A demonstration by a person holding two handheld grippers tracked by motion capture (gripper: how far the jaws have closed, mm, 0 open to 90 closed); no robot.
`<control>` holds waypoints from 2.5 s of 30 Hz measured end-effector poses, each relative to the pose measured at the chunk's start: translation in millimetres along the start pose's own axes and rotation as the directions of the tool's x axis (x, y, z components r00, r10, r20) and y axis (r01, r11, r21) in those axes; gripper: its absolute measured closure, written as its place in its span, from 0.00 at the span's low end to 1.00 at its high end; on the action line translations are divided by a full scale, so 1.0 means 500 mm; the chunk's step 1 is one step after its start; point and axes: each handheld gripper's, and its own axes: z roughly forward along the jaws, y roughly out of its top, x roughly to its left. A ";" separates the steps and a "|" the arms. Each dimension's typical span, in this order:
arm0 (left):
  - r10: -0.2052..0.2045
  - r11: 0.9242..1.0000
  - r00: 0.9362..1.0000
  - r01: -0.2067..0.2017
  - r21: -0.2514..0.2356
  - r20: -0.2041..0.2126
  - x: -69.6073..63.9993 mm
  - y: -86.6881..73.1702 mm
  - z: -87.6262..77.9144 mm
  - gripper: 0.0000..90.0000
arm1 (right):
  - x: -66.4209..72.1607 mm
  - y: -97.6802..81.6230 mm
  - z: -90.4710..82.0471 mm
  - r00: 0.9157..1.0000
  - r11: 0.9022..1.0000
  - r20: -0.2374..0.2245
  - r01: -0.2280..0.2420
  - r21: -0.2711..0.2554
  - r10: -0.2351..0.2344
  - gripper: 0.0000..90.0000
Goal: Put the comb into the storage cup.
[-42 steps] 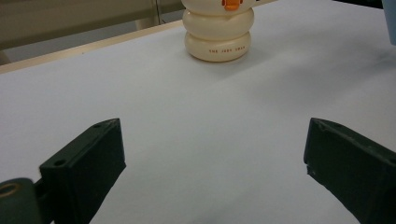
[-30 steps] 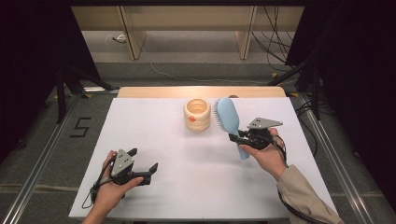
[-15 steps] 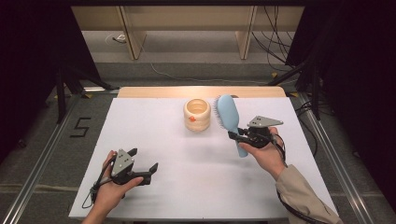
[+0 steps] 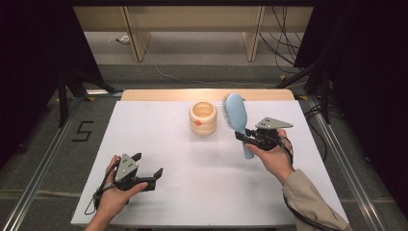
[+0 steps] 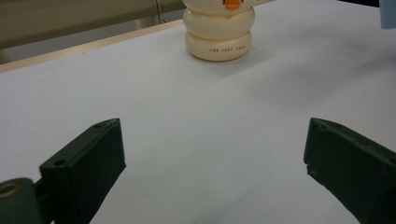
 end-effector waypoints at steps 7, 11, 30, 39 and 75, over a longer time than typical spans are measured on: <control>-0.001 1.000 1.000 0.001 0.001 0.000 0.000 0.000 0.001 0.05 | 0.001 0.006 0.004 1.000 1.000 0.005 -0.003 -0.013 0.003 0.78; 0.000 1.000 1.000 0.000 0.000 -0.001 0.000 0.000 0.000 0.05 | 0.002 0.010 0.006 1.000 1.000 0.008 -0.006 -0.023 0.006 0.78; -0.001 1.000 1.000 0.001 -0.001 -0.003 0.001 0.000 0.000 0.05 | 0.005 0.020 0.012 0.999 0.999 0.031 -0.020 -0.050 0.021 0.78; 0.000 1.000 1.000 0.000 -0.001 -0.004 0.001 0.000 0.000 0.05 | 0.008 0.026 0.018 0.999 0.998 0.029 -0.023 -0.059 0.025 0.78; -0.008 1.000 1.000 0.008 -0.006 -0.004 0.001 0.001 -0.001 0.05 | 0.011 0.057 0.051 0.998 0.994 0.035 -0.045 -0.099 0.049 0.78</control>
